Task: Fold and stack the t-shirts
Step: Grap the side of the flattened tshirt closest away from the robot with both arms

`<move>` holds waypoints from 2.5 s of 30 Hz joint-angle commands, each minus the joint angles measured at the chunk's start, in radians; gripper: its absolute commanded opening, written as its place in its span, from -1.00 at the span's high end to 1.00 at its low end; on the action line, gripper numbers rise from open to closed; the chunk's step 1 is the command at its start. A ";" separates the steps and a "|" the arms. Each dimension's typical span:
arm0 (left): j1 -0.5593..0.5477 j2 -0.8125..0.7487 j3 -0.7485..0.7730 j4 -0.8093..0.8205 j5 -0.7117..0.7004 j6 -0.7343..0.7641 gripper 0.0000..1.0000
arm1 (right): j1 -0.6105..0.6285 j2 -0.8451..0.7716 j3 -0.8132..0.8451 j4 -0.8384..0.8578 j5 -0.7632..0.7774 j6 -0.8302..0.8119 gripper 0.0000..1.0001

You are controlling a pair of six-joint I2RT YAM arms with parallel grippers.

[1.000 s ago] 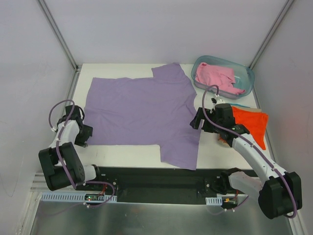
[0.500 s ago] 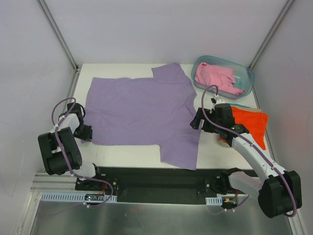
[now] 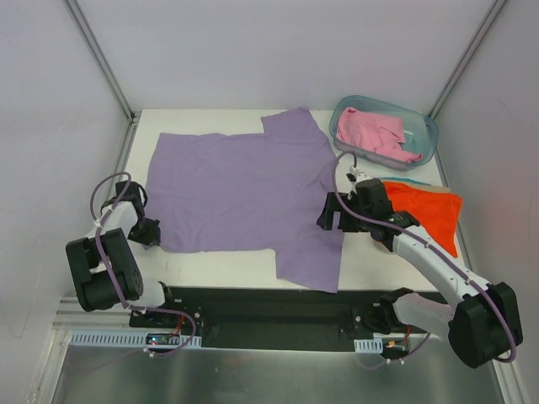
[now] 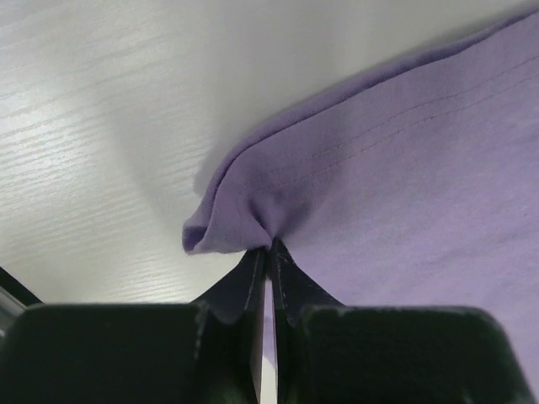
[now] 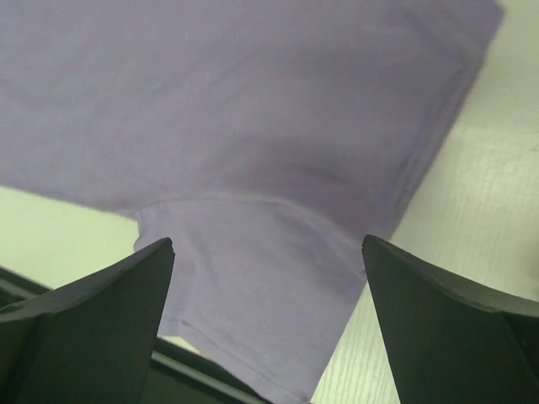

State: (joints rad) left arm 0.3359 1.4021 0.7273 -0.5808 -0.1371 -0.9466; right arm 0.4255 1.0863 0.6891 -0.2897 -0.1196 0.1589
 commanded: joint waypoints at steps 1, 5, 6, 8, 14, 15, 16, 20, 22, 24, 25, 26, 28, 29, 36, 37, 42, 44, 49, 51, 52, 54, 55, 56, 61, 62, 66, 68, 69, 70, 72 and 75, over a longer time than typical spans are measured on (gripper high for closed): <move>0.012 -0.081 -0.060 -0.031 0.010 0.014 1.00 | 0.110 0.043 0.081 -0.068 0.024 -0.025 -0.97; 0.012 -0.153 -0.103 -0.027 0.014 0.017 0.99 | 0.185 0.067 0.105 -0.126 0.032 -0.021 -0.97; 0.011 -0.161 -0.108 -0.025 0.017 0.020 0.98 | 0.209 0.067 0.105 -0.131 0.018 -0.019 -0.96; 0.012 -0.178 -0.117 -0.018 0.014 0.031 0.97 | 0.239 0.069 0.096 -0.134 -0.064 -0.016 -0.96; 0.011 -0.216 -0.138 0.006 0.014 0.052 0.97 | 0.413 0.098 0.092 -0.299 0.012 0.040 -0.97; 0.012 -0.222 -0.138 0.006 0.014 0.054 0.97 | 0.467 0.104 0.090 -0.322 0.026 0.054 -0.97; 0.012 -0.235 -0.138 0.006 0.013 0.057 0.96 | 0.496 0.106 0.089 -0.354 0.052 0.079 -0.98; 0.012 -0.256 -0.140 0.009 0.008 0.063 0.94 | 0.613 0.145 0.087 -0.414 0.060 0.168 -0.87; 0.011 -0.255 -0.140 0.015 0.019 0.078 0.95 | 0.619 0.156 0.073 -0.431 0.084 0.188 -0.84; 0.011 -0.255 -0.141 0.024 0.037 0.089 0.94 | 0.621 0.176 0.066 -0.439 0.103 0.199 -0.80; 0.011 -0.253 -0.143 0.029 0.042 0.091 0.95 | 0.619 0.187 0.067 -0.439 0.112 0.197 -0.79; 0.011 -0.252 -0.143 0.030 0.047 0.091 0.94 | 0.619 0.213 0.069 -0.440 0.113 0.191 -0.76; 0.012 -0.250 -0.149 0.039 0.048 0.091 0.93 | 0.619 0.247 0.087 -0.439 0.113 0.182 -0.70; 0.012 -0.249 -0.152 0.044 0.048 0.091 0.93 | 0.619 0.279 0.092 -0.434 0.113 0.180 -0.66; 0.012 -0.235 -0.143 0.049 0.045 0.101 0.87 | 0.621 0.392 0.122 -0.417 0.173 0.215 -0.50; 0.014 -0.229 -0.140 0.049 0.057 0.101 0.87 | 0.619 0.411 0.122 -0.425 0.181 0.218 -0.40; 0.012 -0.219 -0.135 0.049 0.059 0.091 0.87 | 0.621 0.443 0.110 -0.417 0.212 0.252 0.08; 0.015 -0.212 -0.135 0.050 0.045 0.091 0.87 | 0.619 0.454 0.119 -0.407 0.215 0.281 0.28; 0.015 -0.200 -0.140 0.049 0.041 0.081 0.87 | 0.622 0.465 0.096 -0.361 0.184 0.326 0.57; 0.017 -0.199 -0.135 0.047 0.047 0.081 0.88 | 0.624 0.463 0.096 -0.382 0.181 0.317 0.73; 0.017 -0.201 -0.135 0.048 0.053 0.081 0.88 | 0.625 0.451 0.095 -0.390 0.178 0.317 0.77; 0.017 -0.219 -0.138 0.049 0.063 0.081 0.89 | 0.636 0.429 0.089 -0.414 0.163 0.311 0.84; 0.018 -0.227 -0.143 0.045 0.056 0.081 0.89 | 0.645 0.404 0.079 -0.422 0.155 0.311 0.88; 0.020 -0.239 -0.158 0.045 0.045 0.065 0.90 | 0.648 0.391 0.075 -0.430 0.144 0.309 0.92; 0.035 -0.305 -0.203 0.039 0.043 0.025 0.90 | 0.667 0.307 0.041 -0.457 0.019 0.288 0.99; 0.037 -0.310 -0.209 0.039 0.048 0.023 0.91 | 0.670 0.294 0.033 -0.457 -0.001 0.284 0.98; 0.038 -0.342 -0.224 0.030 0.060 0.017 0.96 | 0.687 0.239 0.032 -0.499 -0.055 0.263 0.99; 0.038 -0.354 -0.224 0.013 0.064 0.016 1.00 | 0.688 0.222 0.038 -0.522 -0.049 0.257 0.99; 0.040 -0.370 -0.223 0.004 0.064 0.014 1.00 | 0.688 0.204 0.049 -0.537 -0.051 0.252 0.99; 0.038 -0.380 -0.221 -0.011 0.060 0.008 1.00 | 0.688 0.193 0.052 -0.539 -0.057 0.248 0.99; 0.038 -0.431 -0.221 -0.046 0.048 -0.015 1.00 | 0.688 0.166 0.056 -0.526 -0.089 0.240 0.99; 0.040 -0.535 -0.232 -0.080 0.034 -0.052 1.00 | 0.688 0.143 0.052 -0.496 -0.140 0.229 0.99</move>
State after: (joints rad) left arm 0.3641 0.9905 0.5076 -0.5812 -0.0837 -0.9398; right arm 1.1088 1.2774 0.7219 -0.7685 -0.1730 0.4099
